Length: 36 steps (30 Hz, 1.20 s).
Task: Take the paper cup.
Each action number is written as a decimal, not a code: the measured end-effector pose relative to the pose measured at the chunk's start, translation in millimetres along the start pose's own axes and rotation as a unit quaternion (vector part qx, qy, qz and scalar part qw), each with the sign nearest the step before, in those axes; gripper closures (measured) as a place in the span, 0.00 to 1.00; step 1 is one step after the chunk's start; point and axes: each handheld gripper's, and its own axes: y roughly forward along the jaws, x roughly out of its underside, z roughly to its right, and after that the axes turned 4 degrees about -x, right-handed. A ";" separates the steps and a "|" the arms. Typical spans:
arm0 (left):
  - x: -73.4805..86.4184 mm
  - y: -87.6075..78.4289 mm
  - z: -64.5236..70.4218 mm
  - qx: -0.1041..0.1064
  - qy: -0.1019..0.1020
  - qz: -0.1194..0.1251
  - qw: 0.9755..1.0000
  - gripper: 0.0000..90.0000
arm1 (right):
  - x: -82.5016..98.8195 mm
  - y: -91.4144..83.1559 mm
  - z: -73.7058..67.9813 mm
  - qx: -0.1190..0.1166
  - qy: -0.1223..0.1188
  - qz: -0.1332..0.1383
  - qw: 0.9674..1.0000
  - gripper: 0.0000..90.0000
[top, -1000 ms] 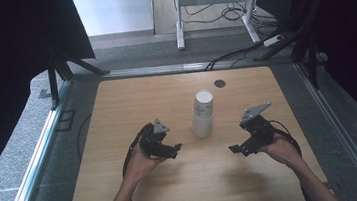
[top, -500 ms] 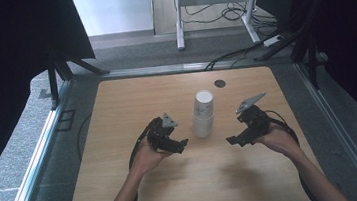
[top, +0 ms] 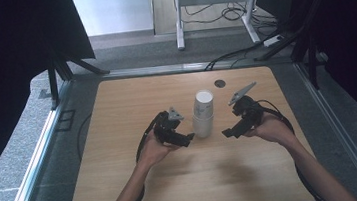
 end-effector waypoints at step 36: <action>-25.5 28.2 7.9 0.009 0.017 0.035 0.999 0.10 | -70.4 -8.5 8.8 0.005 -0.014 -0.059 0.998 0.15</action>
